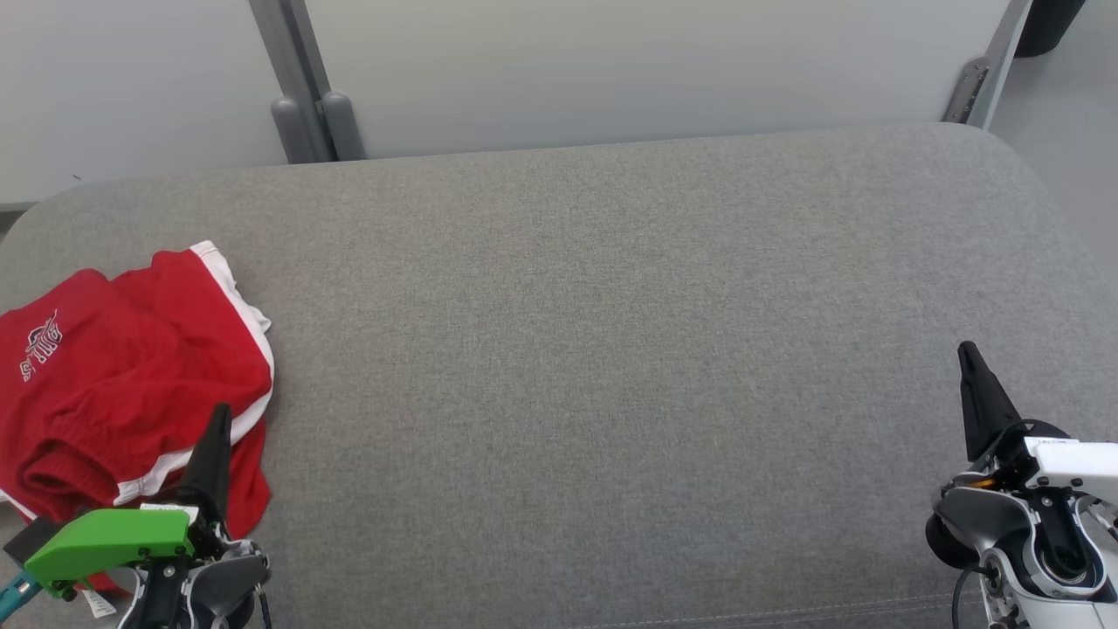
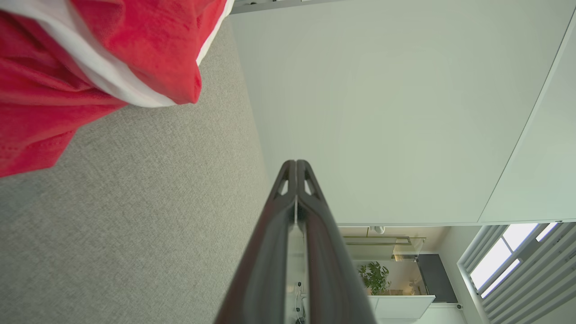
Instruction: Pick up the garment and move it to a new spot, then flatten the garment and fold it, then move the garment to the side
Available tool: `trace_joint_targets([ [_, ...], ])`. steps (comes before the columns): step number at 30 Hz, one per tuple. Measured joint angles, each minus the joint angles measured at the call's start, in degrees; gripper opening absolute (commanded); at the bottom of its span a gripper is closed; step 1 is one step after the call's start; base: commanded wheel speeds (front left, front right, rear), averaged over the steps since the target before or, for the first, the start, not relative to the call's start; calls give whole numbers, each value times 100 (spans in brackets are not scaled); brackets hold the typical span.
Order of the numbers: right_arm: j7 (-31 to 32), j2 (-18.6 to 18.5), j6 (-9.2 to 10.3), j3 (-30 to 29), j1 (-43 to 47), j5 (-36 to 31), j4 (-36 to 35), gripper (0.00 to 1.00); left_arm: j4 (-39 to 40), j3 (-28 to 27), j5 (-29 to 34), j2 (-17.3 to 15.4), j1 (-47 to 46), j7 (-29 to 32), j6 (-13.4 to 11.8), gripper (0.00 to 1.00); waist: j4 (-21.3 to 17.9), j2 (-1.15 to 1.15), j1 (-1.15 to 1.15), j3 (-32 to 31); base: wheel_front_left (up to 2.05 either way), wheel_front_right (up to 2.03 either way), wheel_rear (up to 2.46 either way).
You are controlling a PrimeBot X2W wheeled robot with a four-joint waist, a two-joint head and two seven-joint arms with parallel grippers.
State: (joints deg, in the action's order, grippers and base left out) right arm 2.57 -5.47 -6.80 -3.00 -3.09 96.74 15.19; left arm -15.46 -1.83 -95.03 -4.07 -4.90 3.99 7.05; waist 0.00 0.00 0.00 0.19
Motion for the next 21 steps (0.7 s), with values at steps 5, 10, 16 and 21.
trace_joint_targets([
  [5,0,1,0,-5,0,0,0,0,0,-1,0,2,0,1,0,0,0,0,0,0,0,0,0],
  [10,1,4,0,-8,0,0,0,0,0,-3,0,3,0,5,0,0,0,0,0,0,0,0,0],
  [16,1,5,0,-13,0,-1,0,0,0,-4,1,10,0,5,0,0,0,0,0,0,0,0,0],
  [21,1,8,0,-15,0,-1,0,0,0,-7,1,13,0,5,0,0,0,0,0,0,0,0,0],
])
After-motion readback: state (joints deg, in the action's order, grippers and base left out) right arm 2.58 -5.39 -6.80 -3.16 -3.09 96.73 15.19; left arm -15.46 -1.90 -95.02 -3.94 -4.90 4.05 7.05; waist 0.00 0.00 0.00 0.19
